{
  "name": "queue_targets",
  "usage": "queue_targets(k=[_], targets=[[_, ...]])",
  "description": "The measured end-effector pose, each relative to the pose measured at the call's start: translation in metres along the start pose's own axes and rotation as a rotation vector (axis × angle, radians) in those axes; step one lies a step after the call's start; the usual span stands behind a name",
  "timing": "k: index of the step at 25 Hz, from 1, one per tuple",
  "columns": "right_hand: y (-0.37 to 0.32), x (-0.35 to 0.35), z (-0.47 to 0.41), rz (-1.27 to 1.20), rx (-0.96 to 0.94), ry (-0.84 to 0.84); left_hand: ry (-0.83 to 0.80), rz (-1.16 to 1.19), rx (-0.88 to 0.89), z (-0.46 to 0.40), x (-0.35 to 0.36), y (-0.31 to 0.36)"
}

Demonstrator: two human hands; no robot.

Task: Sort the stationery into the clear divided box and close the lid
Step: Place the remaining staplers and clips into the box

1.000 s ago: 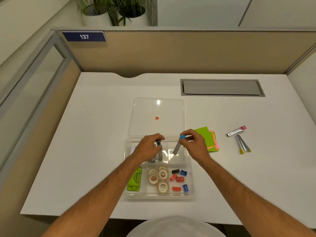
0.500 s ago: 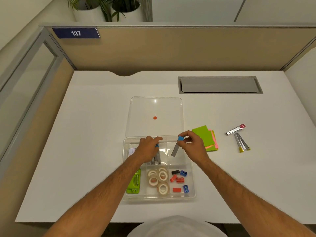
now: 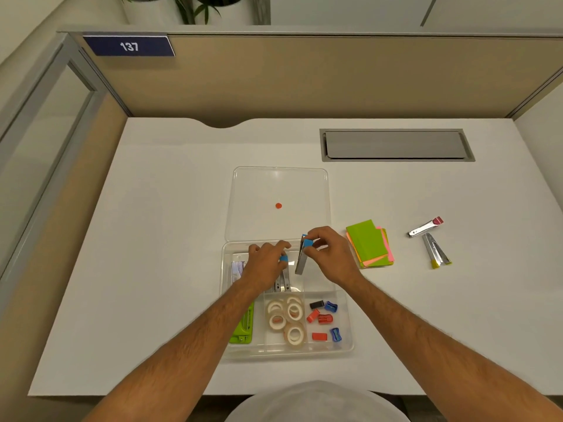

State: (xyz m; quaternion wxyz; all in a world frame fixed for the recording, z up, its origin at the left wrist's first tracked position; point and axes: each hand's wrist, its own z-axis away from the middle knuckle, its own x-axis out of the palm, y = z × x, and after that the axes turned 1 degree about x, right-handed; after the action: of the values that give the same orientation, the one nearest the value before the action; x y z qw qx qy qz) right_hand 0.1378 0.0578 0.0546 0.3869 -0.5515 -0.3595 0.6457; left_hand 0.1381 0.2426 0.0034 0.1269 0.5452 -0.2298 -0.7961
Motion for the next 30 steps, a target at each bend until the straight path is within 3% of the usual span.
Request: queue_targets(k=[12,16,22,30], targets=[[0.019,0.026,-0.014,0.549,0.046,-0.249,0.047,-0.144,0.078,-0.001,-0.001,-0.004],[0.018,0.037,-0.016,0.729,0.023,-0.277,0.066,-0.088,0.088,-0.003,0.0,-0.006],[0.023,0.042,-0.021,0.846,-0.021,-0.327,0.068,-0.063,0.092,-0.003,0.004,-0.005],[0.027,0.047,-0.026,0.811,0.02,-0.297,0.063,-0.083,0.097,-0.004,0.007,-0.005]])
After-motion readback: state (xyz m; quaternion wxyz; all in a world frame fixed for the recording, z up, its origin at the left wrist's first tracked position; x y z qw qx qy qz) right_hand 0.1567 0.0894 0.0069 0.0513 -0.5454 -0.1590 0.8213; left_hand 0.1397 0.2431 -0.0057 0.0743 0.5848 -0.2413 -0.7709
